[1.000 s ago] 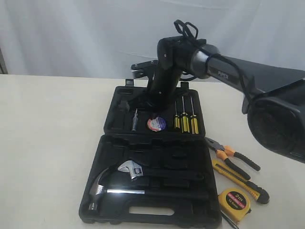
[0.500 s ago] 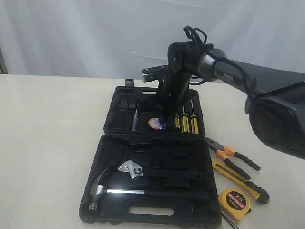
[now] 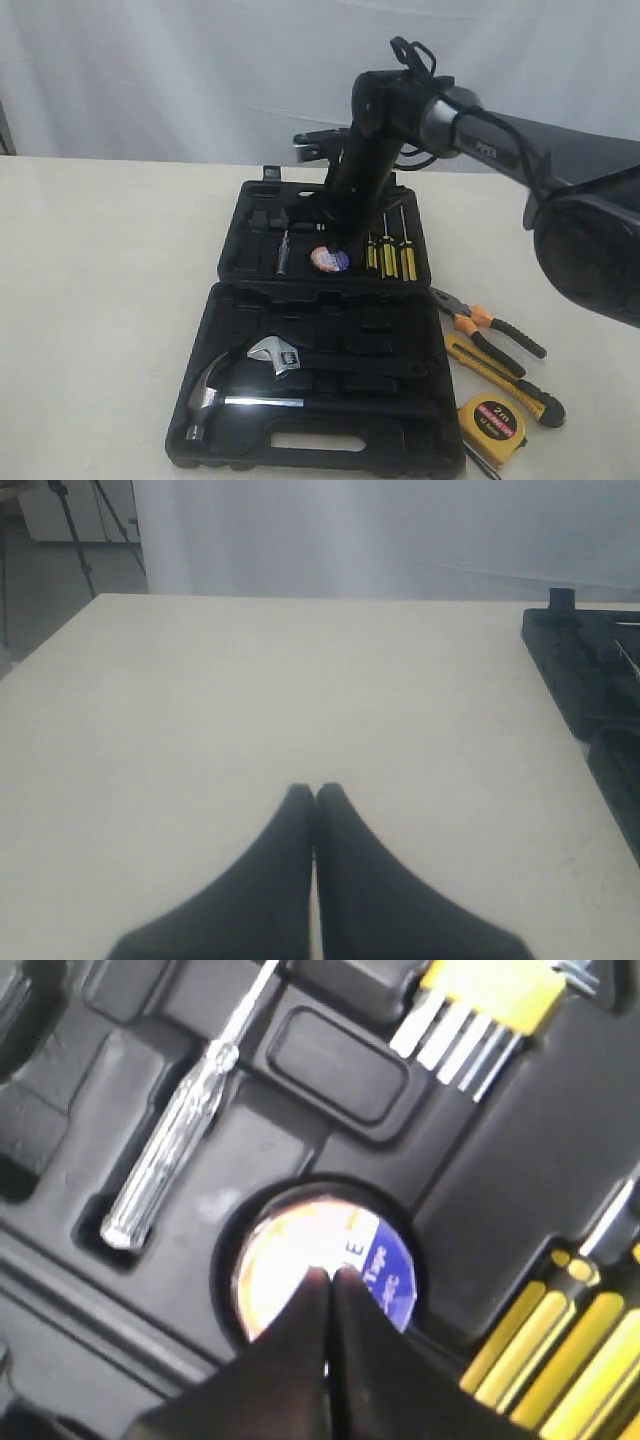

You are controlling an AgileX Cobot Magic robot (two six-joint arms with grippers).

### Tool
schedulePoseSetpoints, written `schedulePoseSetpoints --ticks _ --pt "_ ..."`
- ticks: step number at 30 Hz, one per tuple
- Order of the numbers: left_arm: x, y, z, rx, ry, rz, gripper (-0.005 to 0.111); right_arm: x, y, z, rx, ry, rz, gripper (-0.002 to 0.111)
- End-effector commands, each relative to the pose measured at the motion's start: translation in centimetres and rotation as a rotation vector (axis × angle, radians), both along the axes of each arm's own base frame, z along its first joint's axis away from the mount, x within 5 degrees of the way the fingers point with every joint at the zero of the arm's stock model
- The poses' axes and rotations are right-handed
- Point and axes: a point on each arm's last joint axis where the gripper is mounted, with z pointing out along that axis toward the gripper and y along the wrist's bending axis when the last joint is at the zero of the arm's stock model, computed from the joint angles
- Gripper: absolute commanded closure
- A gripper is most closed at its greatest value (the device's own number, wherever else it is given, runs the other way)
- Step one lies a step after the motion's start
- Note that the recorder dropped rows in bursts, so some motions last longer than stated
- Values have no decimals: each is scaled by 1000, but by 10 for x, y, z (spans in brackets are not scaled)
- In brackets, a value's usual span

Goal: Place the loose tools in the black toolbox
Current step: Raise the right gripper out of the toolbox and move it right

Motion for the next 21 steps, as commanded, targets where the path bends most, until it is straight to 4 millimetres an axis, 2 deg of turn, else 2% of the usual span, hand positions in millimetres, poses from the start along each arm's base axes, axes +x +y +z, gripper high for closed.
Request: schedulePoseSetpoints --ticks 1,6,8,11,14,15,18,21 --pt "0 0 0 -5 -5 -3 107 -2 0 2 1 17 19 109" --pt "0 0 0 -5 -5 -3 107 -2 2 -24 10 75 20 109" --pt "0 0 0 -5 -5 -3 107 -2 3 -23 17 75 18 109" --pt "0 0 0 -5 -5 -3 107 -2 3 -10 23 47 24 109" --pt "0 0 0 -5 -5 -3 107 -5 1 21 25 -10 22 109" --pt "0 0 0 -5 -5 -3 107 -8 0 36 27 -25 26 109" --pt "0 0 0 -5 -5 -3 107 -19 -2 64 24 -22 43 109" --pt "0 0 0 -5 -5 -3 107 -27 -10 99 13 -98 66 109"
